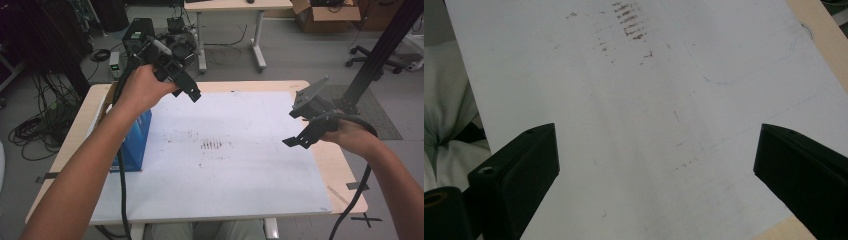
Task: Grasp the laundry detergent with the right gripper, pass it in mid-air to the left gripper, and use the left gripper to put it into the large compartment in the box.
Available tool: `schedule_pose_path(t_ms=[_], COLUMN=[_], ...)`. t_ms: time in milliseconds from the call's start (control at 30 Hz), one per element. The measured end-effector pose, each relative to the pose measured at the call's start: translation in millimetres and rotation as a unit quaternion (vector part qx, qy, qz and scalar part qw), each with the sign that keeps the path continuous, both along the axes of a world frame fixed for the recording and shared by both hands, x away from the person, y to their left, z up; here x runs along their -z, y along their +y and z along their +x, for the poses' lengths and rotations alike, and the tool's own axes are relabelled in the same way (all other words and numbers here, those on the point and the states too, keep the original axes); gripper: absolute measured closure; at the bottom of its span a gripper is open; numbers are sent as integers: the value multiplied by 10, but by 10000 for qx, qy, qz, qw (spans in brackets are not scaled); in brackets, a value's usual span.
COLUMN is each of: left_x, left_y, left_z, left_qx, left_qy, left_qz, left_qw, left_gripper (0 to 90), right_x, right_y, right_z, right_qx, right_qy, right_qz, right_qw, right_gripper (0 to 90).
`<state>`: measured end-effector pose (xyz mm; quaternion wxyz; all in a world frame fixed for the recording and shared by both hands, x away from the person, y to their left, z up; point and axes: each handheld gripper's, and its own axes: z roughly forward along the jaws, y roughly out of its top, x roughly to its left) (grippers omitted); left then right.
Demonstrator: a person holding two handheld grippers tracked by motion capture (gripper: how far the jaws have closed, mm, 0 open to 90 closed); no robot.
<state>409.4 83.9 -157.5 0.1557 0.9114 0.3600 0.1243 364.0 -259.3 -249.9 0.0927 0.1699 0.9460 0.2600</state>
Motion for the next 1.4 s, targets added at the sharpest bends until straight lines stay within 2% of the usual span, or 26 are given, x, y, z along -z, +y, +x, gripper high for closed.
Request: schedule_pose_path(t_ms=[333,533,733,833,1100,1400], left_x=[76,131,182,205,237,240], left_y=[-136,-220,-294,-342,-449,-490], left_z=[55,105,140,145,144,150], left_qx=[438,674,910,1086,1237,1402], left_qy=[-36,74,128,129,132,111], left_qz=[157,184,227,239,265,234], left_qw=[9989,9975,9955,9937,9919,9898], left_gripper=[76,72,73,74,76,71], right_x=[-17,-21,-18,-21,-52,-44], right_y=[43,49,26,16,24,0], right_z=[15,16,17,15,-11,1], right_qx=[-15,-14,13,40,13,43], right_qy=[19,15,23,35,0,8], right_qz=[-29,-16,-8,-17,-17,-2], right_qw=[10000,10000,10000,10000,10000,10000], right_gripper=[42,41,42,42,42,41])
